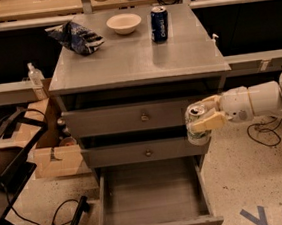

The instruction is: Pick 7up can from bottom drawer and place on counter

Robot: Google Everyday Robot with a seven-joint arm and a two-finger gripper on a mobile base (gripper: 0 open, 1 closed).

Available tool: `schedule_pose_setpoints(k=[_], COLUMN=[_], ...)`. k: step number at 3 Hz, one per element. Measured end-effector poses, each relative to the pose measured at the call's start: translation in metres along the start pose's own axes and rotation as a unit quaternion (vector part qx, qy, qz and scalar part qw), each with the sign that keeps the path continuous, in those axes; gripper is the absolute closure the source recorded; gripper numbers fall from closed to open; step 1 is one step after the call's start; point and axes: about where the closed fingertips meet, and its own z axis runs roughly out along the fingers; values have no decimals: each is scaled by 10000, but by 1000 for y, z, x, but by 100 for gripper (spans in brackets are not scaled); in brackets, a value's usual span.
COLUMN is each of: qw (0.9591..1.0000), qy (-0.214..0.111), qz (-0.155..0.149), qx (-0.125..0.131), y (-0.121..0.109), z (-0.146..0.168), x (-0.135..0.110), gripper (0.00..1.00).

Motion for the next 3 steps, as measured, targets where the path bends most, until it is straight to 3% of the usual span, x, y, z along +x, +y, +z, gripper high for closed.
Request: schedule_pose_setpoints(k=[1,2,3], qw=[10000,9997,9981], qy=[-60,-153,-244], qz=[-15,75,205], qx=[13,175,525], y=[-2,-14,-42], z=[3,-9,-37], x=[-5,-32,-92], gripper=[100,100,100])
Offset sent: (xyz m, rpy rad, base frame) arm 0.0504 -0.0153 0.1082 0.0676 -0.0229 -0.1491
